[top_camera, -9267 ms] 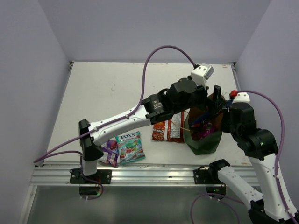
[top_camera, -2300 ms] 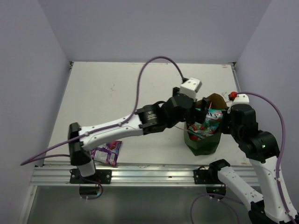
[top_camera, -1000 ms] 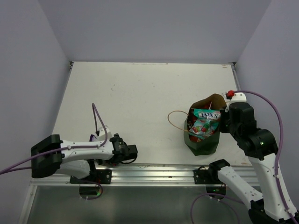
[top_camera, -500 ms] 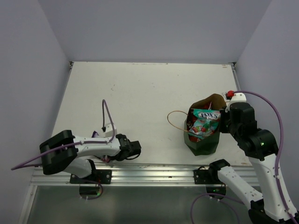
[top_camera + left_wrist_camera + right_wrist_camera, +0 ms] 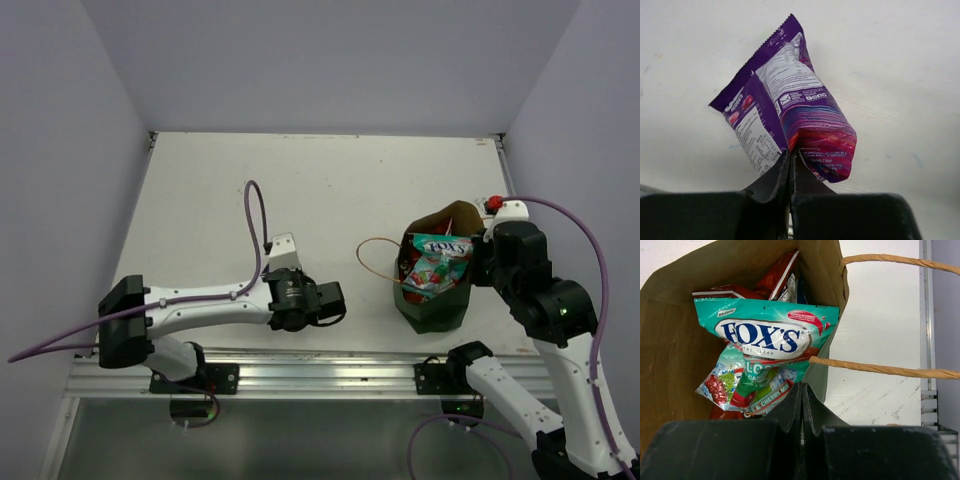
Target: Place the snacks into the paper bag
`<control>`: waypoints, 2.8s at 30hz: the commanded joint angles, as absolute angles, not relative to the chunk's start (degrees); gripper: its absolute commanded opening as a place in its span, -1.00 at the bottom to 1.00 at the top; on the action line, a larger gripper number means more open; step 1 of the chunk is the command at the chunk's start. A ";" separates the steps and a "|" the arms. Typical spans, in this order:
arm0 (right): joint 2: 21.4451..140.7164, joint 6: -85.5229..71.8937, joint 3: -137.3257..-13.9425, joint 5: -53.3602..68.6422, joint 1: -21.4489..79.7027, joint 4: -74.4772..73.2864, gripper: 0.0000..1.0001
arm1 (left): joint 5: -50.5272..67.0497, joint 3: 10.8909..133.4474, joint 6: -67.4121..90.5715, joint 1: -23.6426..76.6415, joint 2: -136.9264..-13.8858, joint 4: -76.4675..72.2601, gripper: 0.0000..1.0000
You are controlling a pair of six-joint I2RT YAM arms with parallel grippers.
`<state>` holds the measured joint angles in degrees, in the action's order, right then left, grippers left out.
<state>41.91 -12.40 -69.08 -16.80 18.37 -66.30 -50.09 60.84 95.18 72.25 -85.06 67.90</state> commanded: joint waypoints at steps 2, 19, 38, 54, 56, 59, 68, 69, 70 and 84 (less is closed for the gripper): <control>41.40 -11.86 -70.66 -16.26 18.46 -66.09 -1.00 | -59.94 72.06 81.87 75.23 -78.33 61.15 -1.00; 41.40 -12.83 -71.46 -18.02 18.46 -66.88 -1.00 | -13.02 96.49 26.27 74.01 -86.82 -1.14 -1.00; 40.17 -13.27 -71.81 -17.75 18.46 -67.41 -1.00 | -5.98 84.28 35.86 72.25 -98.25 -0.18 -1.00; 40.52 -13.18 -71.72 -17.32 18.46 -67.33 -1.00 | -37.35 101.70 38.74 75.50 -89.22 31.36 0.99; 40.69 -13.10 -71.54 -17.23 18.46 -67.15 -1.00 | -34.48 98.19 40.86 74.45 -87.89 35.06 1.00; 41.13 -12.83 -71.28 -16.96 18.46 -66.80 -1.00 | -29.64 93.44 45.51 71.90 -88.33 37.70 0.99; 40.78 -12.83 -71.19 -17.14 18.54 -66.71 -1.00 | -19.17 88.68 45.27 71.63 -94.21 30.24 0.99; 40.78 -12.92 -71.10 -17.14 18.46 -66.88 -1.00 | -18.73 89.03 45.09 71.63 -94.83 29.80 1.00; 40.69 -12.92 -71.10 -17.14 18.46 -66.88 -1.00 | -18.29 89.38 44.83 71.63 -95.70 29.62 0.99; 42.71 -10.64 -72.16 -12.84 18.37 -66.36 -1.00 | -22.67 94.03 43.51 71.63 -95.18 30.67 -1.00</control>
<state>41.39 -12.82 -69.95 -15.22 18.37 -67.72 -20.60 89.89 44.38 71.55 -96.99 31.75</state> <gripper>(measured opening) 0.010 0.029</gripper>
